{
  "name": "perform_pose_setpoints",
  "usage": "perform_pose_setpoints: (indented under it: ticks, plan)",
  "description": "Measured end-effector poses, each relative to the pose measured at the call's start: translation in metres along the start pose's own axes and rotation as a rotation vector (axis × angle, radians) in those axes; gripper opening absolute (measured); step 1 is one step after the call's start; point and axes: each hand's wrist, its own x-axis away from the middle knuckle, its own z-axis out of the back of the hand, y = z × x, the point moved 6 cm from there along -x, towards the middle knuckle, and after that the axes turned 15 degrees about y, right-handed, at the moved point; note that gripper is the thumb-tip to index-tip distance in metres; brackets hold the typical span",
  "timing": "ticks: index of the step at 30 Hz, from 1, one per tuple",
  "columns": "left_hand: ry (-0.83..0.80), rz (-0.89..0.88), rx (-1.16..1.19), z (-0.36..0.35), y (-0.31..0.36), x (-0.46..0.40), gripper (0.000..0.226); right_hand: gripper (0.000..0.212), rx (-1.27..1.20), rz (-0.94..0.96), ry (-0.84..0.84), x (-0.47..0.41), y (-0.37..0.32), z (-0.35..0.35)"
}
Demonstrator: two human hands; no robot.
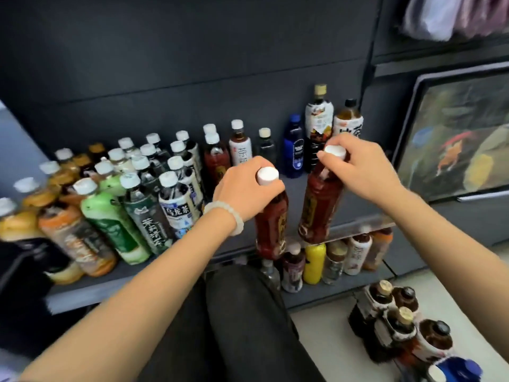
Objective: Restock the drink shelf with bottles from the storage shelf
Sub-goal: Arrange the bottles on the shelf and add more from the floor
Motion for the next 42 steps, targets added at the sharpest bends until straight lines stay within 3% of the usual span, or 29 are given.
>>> perform_pose_setpoints:
  ticks: [11,20,33,42]
  plan:
    - [-0.023,0.039,-0.264,0.048,-0.065,-0.046,0.010,0.019,-0.139,-0.006,-0.189,-0.061,-0.041,-0.123]
    - [-0.053,-0.058,-0.392,0.056,-0.080,-0.059,0.017,0.018,-0.204,0.014,-0.362,-0.080,-0.062,-0.190]
    - [-0.126,-0.024,-0.264,0.061,-0.104,-0.062,0.026,0.027,-0.176,0.033,-0.475,-0.073,-0.074,-0.237]
    - [-0.152,-0.070,-0.275,0.058,-0.103,-0.065,0.029,0.035,0.021,0.115,-0.532,-0.083,-0.083,-0.236]
